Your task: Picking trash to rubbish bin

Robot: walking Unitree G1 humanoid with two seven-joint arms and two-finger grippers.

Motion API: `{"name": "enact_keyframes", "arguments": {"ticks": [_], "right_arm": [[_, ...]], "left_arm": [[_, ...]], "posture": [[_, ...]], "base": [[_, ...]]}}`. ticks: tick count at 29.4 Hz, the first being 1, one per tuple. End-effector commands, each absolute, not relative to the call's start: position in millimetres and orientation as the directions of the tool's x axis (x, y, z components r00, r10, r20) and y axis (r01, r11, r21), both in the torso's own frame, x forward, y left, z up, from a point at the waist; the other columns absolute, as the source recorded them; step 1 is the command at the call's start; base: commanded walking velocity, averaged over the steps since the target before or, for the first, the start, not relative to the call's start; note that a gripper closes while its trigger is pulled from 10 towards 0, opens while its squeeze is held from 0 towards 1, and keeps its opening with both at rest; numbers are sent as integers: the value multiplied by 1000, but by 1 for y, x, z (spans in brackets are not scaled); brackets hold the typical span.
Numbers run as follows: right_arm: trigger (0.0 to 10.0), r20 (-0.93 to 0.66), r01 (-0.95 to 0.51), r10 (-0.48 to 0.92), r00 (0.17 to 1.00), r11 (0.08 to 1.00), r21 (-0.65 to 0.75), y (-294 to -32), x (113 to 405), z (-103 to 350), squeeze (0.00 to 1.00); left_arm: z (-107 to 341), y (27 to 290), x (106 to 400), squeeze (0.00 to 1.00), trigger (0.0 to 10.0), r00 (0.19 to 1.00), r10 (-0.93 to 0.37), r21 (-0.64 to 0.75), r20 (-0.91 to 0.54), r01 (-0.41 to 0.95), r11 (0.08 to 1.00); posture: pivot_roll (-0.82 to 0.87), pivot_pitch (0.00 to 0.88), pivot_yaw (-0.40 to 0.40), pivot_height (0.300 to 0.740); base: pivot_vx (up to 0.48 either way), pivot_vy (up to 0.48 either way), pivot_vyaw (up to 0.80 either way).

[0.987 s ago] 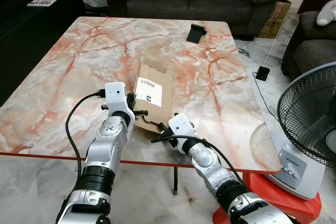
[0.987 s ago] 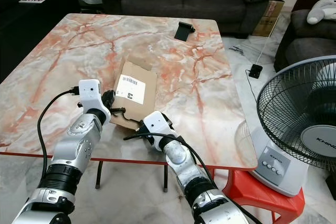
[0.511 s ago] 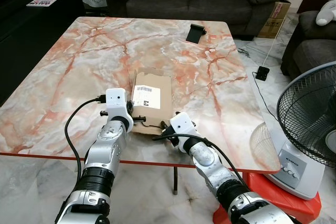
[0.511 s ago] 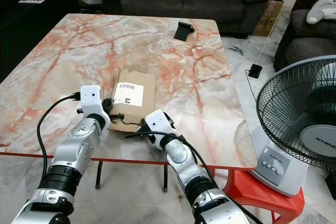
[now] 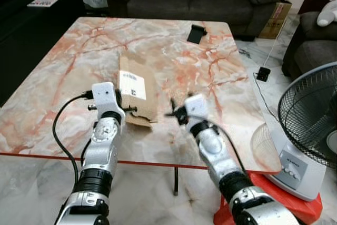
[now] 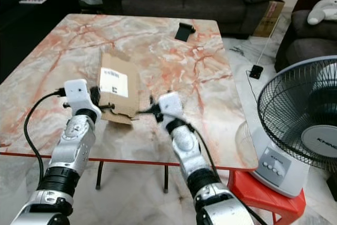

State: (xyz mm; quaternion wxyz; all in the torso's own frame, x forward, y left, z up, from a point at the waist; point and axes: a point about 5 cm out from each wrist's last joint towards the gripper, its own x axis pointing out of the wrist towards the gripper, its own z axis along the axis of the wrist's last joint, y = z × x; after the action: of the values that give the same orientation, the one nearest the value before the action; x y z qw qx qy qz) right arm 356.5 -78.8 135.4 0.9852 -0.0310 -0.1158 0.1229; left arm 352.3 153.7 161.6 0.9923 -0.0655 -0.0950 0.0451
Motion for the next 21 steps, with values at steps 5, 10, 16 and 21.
{"name": "enact_keyframes", "arguments": {"ticks": [5, 10, 16, 21], "right_arm": [[10000, 364, -181, 186, 913, 982, -47, -88, 357, 159, 0], [10000, 418, -168, 168, 893, 985, -37, -90, 353, 164, 0], [10000, 434, -145, 134, 891, 989, -8, -96, 349, 164, 0], [10000, 446, -140, 128, 886, 990, -4, -97, 348, 166, 0]], "left_arm": [[187, 143, 350, 0, 10000, 934, 53, -17, 354, -50, 999], [187, 130, 351, 0, 10000, 920, -52, 106, 389, 12, 994], [190, 121, 350, 0, 10000, 898, -106, 163, 426, 39, 986], [188, 123, 352, 0, 10000, 897, -77, 146, 436, 14, 989]], "posture": [[10, 36, -27, 740], [9, 35, -28, 740], [-12, 16, -21, 740], [-25, 0, -14, 740]], "base": [[0, 0, 0], [0, 0, 0], [0, 0, 0], [0, 0, 0]]}}
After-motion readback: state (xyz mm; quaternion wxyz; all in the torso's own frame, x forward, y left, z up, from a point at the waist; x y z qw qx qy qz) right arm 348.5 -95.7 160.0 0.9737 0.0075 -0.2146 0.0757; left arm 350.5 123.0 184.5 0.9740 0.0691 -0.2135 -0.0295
